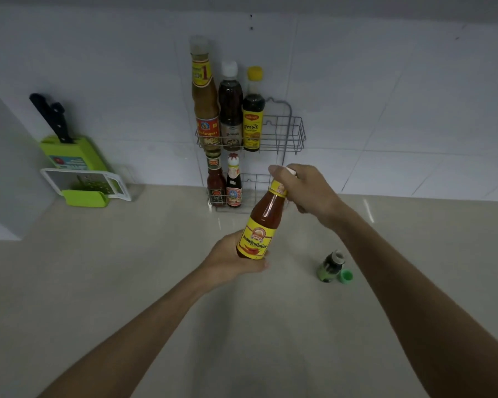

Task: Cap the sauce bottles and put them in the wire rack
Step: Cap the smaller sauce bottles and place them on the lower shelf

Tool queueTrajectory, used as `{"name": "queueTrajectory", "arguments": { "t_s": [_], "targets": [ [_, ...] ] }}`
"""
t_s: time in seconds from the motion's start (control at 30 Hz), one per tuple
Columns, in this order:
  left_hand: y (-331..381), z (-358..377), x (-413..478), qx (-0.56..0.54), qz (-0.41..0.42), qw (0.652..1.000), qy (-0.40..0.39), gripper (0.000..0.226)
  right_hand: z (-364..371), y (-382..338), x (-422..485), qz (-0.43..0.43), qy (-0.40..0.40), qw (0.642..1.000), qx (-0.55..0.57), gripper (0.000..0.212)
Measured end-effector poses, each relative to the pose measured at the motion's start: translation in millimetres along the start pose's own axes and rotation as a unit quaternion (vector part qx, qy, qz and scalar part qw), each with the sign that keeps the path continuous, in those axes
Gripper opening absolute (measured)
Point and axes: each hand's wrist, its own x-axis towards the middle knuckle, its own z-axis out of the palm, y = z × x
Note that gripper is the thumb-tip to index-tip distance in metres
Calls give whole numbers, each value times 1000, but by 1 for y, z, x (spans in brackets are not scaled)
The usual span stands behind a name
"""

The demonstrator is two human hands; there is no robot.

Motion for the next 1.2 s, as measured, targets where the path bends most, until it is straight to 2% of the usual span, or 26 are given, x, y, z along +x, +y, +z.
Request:
{"name": "queueTrajectory", "arguments": {
  "t_s": [0.1, 0.17, 0.23, 0.3, 0.4, 0.5, 0.6, 0.8, 0.9, 0.97, 1.07, 1.13, 1.2],
  "targets": [
    [-8, -1, 30, 34, 12, 995, 94, 46, 16, 21, 0, 17, -47, 998, -30, 32],
    [-18, -5, 60, 69, -4, 995, 65, 63, 28, 44, 9, 67, -45, 996, 42, 37],
    [-26, -9, 92, 113, -6, 993, 10, 98, 36, 64, 29, 73, 13, 993, 95, 40],
    [-34, -20, 125, 146, -9, 989, 37, 117, 45, 83, 52, 10, 95, 994, 55, 34],
    [-45, -44, 165, 122, 12, 981, 150, 109, 59, 103, 87, -56, 186, 980, 29, 29],
    [-58, -55, 189, 79, 40, 980, 180, 101, 75, 120, 122, -72, 191, 979, 26, 33],
    [-65, -51, 197, 46, 55, 978, 198, 87, 90, 133, 147, -57, 150, 987, -7, 36],
    [-73, -46, 202, 1, 67, 973, 223, 84, 105, 146, 179, -13, 51, 994, -99, 39],
    [-74, -48, 204, -14, 63, 975, 211, 85, 109, 146, 183, 10, 39, 993, -110, 39],
    [-71, -49, 202, -23, 65, 977, 203, 85, 107, 145, 181, 28, 3, 994, -109, 48],
    [-65, -43, 194, -31, 63, 973, 218, 78, 90, 139, 169, 59, -45, 990, -117, 73],
    [-66, -34, 185, -13, 63, 970, 234, 72, 60, 139, 148, 58, -14, 992, -113, 64],
    [-70, -17, 172, 28, 57, 974, 219, 69, 18, 146, 115, 12, 25, 988, -154, 38]
  ]
}}
